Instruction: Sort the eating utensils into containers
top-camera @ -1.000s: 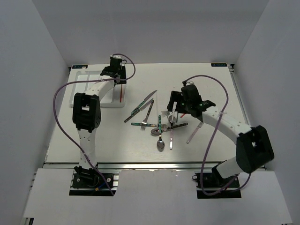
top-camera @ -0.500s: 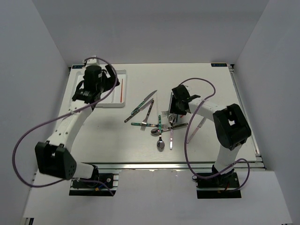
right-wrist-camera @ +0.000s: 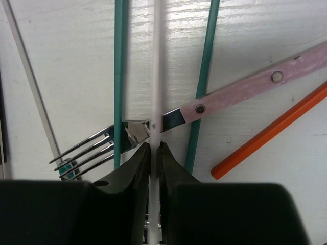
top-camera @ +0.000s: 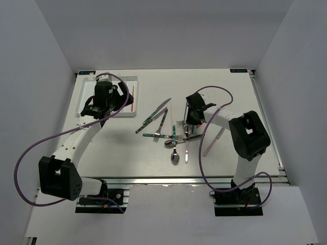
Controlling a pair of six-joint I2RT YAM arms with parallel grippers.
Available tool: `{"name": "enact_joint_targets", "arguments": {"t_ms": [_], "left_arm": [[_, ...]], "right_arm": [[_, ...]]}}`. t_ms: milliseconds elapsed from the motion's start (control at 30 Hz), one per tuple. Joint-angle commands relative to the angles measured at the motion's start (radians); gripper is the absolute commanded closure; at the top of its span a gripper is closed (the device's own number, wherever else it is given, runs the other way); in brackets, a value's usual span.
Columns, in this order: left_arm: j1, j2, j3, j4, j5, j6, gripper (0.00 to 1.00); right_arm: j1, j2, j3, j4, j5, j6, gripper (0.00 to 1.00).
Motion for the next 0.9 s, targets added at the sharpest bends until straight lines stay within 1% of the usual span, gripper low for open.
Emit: {"name": "enact_joint_targets", "arguments": {"t_ms": [0, 67, 133, 167, 233, 300, 333, 367, 433, 467, 500, 533, 567, 600, 633, 700, 767, 867], "left_arm": [[-0.001, -0.034, 0.017, 0.010, 0.026, -0.007, 0.02], [-0.001, -0.038, 0.011, 0.018, 0.037, -0.007, 0.02], [-0.001, -0.038, 0.010, 0.027, 0.060, -0.010, 0.02], [-0.001, -0.038, 0.011, 0.033, 0.065, -0.013, 0.02], [-0.001, -0.035, 0.014, 0.048, 0.129, -0.019, 0.02], [-0.003, -0.032, 0.007, 0.099, 0.179, -0.045, 0.02], [-0.006, -0.032, -0.001, 0.134, 0.265, -0.059, 0.02], [-0.008, -0.031, -0.028, 0.227, 0.317, -0.077, 0.02], [-0.037, -0.014, -0.050, 0.327, 0.406, -0.146, 0.02], [-0.078, -0.003, -0.061, 0.426, 0.463, -0.168, 0.02], [-0.101, 0.009, -0.059, 0.456, 0.476, -0.192, 0.02], [-0.127, 0.038, -0.052, 0.484, 0.482, -0.197, 0.02], [-0.171, 0.055, -0.042, 0.484, 0.480, -0.197, 0.02], [-0.187, 0.069, -0.021, 0.484, 0.480, -0.196, 0.02], [-0.199, 0.083, -0.021, 0.489, 0.480, -0.200, 0.02], [-0.218, 0.106, -0.030, 0.516, 0.474, -0.217, 0.02], [-0.227, 0.118, -0.035, 0.512, 0.453, -0.217, 0.02], [-0.232, 0.135, -0.041, 0.515, 0.430, -0.231, 0.06]], "right_arm": [[0.001, -0.022, 0.006, 0.022, 0.010, 0.027, 0.88], [0.007, -0.047, -0.004, 0.025, 0.019, 0.035, 0.95], [0.009, -0.078, -0.004, 0.020, 0.035, 0.037, 0.97], [0.011, -0.087, -0.002, 0.017, 0.039, 0.038, 1.00], [0.012, -0.118, 0.004, 0.011, 0.050, 0.038, 1.00], [0.014, -0.153, 0.015, -0.003, 0.050, 0.035, 1.00], [0.017, -0.165, 0.015, -0.006, 0.047, 0.034, 1.00], [0.024, -0.182, 0.010, 0.006, 0.036, 0.029, 1.00], [0.038, -0.237, -0.007, 0.037, -0.031, 0.018, 1.00], [0.055, -0.257, -0.043, 0.122, -0.087, -0.015, 1.00], [0.058, -0.300, -0.069, 0.188, -0.175, -0.034, 1.00], [0.058, -0.320, -0.098, 0.251, -0.391, -0.046, 1.00], [0.058, -0.341, -0.152, 0.326, -0.480, -0.052, 1.00], [0.058, -0.364, -0.180, 0.446, -0.560, -0.042, 1.00], [0.060, -0.410, -0.204, 0.494, -0.652, -0.028, 1.00], [0.061, -0.472, -0.262, 0.606, -0.715, 0.015, 1.00], [0.067, -0.493, -0.272, 0.629, -0.728, 0.035, 1.00], [0.080, -0.509, -0.269, 0.657, -0.748, 0.052, 1.00]]}}
